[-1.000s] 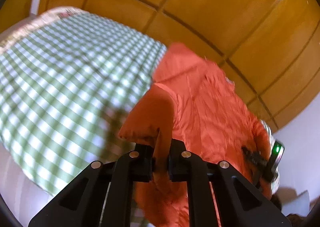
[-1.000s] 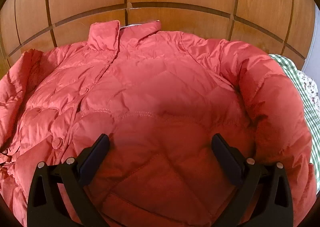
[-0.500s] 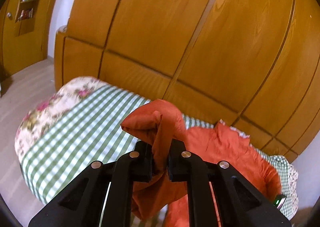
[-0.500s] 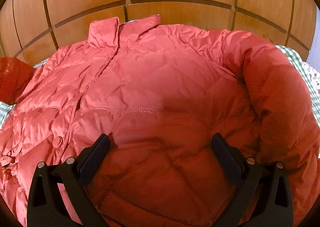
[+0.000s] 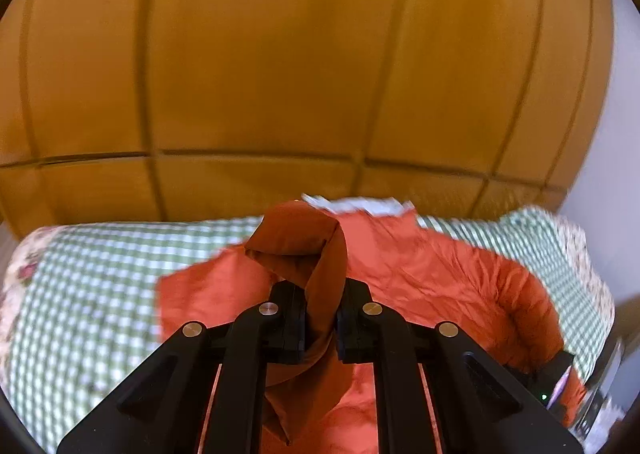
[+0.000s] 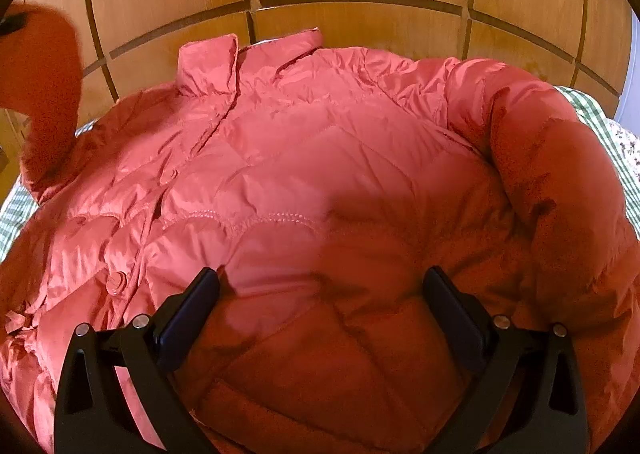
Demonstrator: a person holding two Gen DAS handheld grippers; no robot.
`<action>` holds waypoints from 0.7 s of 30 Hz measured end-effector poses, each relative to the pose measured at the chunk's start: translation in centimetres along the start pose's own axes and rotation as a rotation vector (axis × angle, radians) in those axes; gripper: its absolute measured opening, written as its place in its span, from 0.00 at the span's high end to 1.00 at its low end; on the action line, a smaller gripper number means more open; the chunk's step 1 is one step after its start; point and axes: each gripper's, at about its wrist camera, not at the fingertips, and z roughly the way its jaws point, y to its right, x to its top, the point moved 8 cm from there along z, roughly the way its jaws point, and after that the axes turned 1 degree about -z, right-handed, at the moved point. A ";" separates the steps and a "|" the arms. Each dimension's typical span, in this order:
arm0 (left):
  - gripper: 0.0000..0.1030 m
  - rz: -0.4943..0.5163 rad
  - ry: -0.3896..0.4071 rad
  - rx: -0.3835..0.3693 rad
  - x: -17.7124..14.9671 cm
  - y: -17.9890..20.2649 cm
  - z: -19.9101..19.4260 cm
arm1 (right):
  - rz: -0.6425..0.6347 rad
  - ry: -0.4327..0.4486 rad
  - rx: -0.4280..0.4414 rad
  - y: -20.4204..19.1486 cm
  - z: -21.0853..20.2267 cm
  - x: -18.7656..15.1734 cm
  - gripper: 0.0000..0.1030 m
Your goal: Fold small clothes
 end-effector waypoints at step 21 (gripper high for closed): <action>0.25 -0.063 0.106 -0.124 -7.8 4.6 6.0 | 0.038 0.015 0.047 0.3 -0.3 0.0 0.02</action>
